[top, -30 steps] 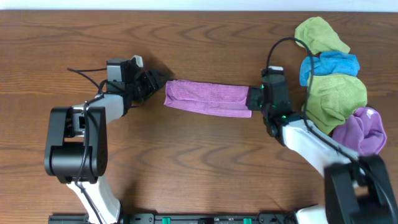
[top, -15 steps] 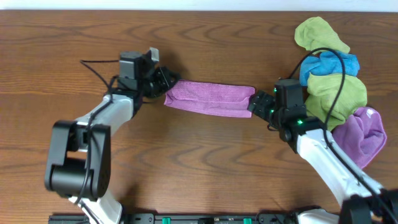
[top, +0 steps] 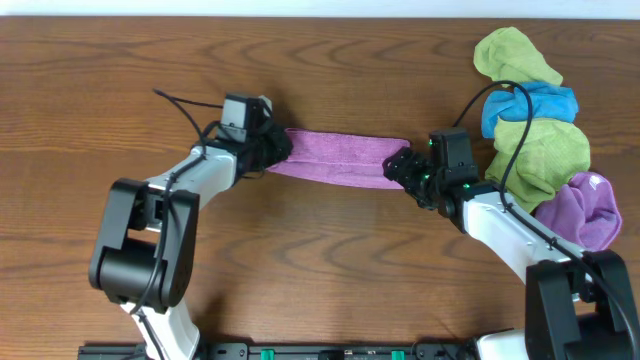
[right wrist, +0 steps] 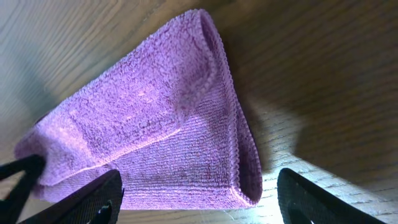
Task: Fold the cloth
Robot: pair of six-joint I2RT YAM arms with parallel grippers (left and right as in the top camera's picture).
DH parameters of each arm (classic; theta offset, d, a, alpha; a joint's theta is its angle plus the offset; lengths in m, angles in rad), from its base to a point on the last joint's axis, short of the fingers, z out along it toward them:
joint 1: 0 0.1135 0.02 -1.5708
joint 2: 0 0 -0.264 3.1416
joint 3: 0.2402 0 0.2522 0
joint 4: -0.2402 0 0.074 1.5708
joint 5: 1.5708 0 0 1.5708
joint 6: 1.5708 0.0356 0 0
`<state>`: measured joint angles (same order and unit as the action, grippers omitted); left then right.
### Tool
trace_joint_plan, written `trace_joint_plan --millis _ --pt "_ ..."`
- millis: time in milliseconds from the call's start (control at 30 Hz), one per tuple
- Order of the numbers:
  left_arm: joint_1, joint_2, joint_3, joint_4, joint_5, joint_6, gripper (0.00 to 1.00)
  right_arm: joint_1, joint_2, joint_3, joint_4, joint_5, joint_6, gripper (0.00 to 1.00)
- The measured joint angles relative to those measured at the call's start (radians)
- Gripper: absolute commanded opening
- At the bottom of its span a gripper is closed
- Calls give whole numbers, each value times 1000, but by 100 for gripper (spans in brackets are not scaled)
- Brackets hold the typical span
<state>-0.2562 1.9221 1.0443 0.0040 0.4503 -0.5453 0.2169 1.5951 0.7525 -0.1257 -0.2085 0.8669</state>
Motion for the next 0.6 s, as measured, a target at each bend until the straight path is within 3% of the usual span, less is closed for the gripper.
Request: trace_joint_plan --millis 500,600 --pt "-13 46 11 -16 -13 4 6 0 117 2 152 21 40 70" --pt "-13 46 11 -18 -13 5 6 0 152 12 218 11 44 61"
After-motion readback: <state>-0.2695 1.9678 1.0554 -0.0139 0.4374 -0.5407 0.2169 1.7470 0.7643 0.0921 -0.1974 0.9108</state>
